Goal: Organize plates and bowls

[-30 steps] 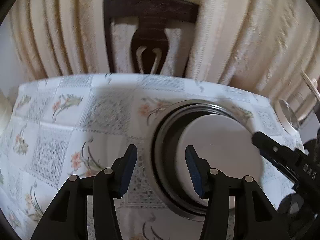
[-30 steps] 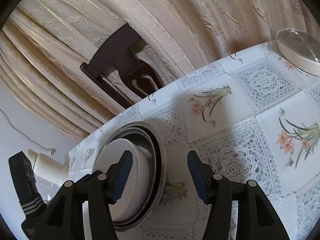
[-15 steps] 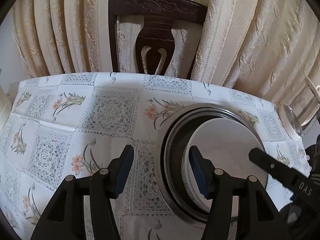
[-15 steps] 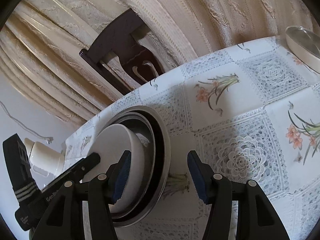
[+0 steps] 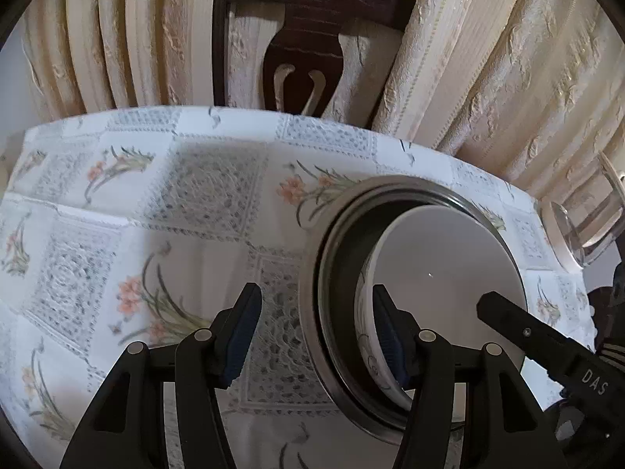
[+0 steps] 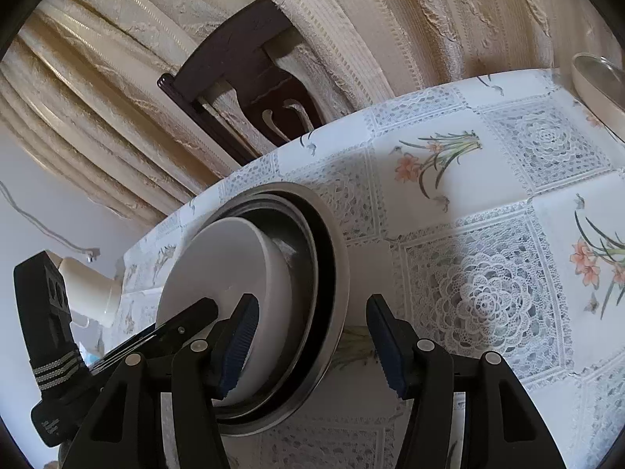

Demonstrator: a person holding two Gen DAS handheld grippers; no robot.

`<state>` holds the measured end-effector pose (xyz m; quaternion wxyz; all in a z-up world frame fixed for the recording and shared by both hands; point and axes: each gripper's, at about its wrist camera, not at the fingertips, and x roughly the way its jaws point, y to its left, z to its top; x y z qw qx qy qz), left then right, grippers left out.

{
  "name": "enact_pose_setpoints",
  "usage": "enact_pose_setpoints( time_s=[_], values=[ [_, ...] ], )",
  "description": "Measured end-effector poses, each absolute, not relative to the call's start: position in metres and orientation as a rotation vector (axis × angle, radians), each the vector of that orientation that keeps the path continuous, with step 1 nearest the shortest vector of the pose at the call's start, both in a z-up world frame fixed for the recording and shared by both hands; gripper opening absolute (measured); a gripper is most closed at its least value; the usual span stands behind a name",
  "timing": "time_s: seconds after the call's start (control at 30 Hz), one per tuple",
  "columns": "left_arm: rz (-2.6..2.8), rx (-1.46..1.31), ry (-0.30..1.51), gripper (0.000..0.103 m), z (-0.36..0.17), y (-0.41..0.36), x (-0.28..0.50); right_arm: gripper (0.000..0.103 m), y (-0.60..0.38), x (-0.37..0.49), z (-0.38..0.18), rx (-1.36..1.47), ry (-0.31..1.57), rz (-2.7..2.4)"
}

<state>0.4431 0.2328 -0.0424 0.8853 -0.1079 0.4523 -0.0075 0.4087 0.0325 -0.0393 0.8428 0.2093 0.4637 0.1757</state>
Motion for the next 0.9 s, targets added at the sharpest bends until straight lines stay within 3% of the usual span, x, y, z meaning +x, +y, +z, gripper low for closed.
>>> enact_pose_setpoints(
  time_s=[0.17, 0.9],
  values=[
    [-0.077, -0.223, 0.964, 0.042, -0.045, 0.22, 0.443, 0.05, 0.032, 0.409, -0.039, 0.457, 0.987, 0.404],
    [-0.04, -0.167, 0.937, 0.041, -0.044, 0.212, 0.438, 0.046, 0.039, 0.407, -0.034, 0.414, 0.951, 0.4]
  ],
)
